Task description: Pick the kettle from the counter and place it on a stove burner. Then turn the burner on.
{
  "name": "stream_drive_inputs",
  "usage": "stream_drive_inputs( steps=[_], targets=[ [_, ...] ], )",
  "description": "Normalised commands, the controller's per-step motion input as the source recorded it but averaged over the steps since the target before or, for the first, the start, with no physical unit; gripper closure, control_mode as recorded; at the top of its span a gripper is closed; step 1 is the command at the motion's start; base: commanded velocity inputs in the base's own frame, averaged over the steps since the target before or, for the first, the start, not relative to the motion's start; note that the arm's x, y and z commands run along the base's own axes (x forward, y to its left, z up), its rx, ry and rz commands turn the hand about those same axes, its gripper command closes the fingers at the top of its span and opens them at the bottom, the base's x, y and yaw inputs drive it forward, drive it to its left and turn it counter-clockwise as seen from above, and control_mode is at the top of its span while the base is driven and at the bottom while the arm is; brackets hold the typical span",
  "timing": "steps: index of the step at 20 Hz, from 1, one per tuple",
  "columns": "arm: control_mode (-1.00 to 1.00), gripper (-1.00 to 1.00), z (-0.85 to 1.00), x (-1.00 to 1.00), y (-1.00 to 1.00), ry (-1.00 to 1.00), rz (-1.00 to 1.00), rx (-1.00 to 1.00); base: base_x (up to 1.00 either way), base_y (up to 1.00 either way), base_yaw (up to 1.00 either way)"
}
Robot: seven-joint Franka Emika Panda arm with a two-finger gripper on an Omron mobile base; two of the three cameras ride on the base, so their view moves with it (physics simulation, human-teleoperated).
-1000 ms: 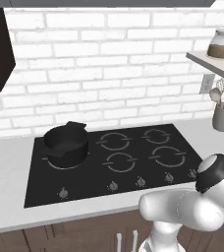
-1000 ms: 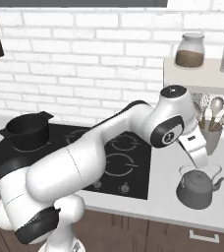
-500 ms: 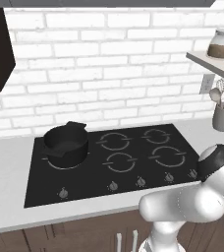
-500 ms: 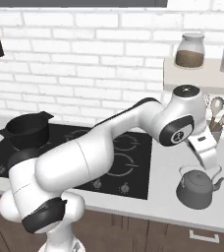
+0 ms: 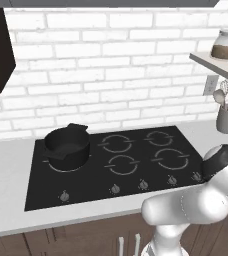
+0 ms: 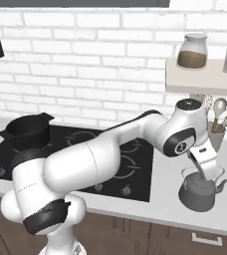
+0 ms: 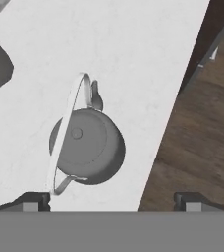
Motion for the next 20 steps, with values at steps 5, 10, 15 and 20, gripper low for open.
stream_drive_inputs(
  steps=[5,10,15,20],
  targets=[
    [-1.00,-1.00,-0.39,0.24,0.00,0.05,0.00,0.00,0.00,0.00,0.00],
    [-1.00,-1.00,-0.12,0.22,0.00,0.00,0.00,0.00,0.00,0.00,0.00],
    [-1.00,-1.00,-0.16,0.36,0.00,0.00,0.00,0.00,0.00,0.00,0.00],
    [-1.00,-1.00,-0.26,0.34,0.00,0.04,0.00,0.00,0.00,0.00,0.00]
  ],
)
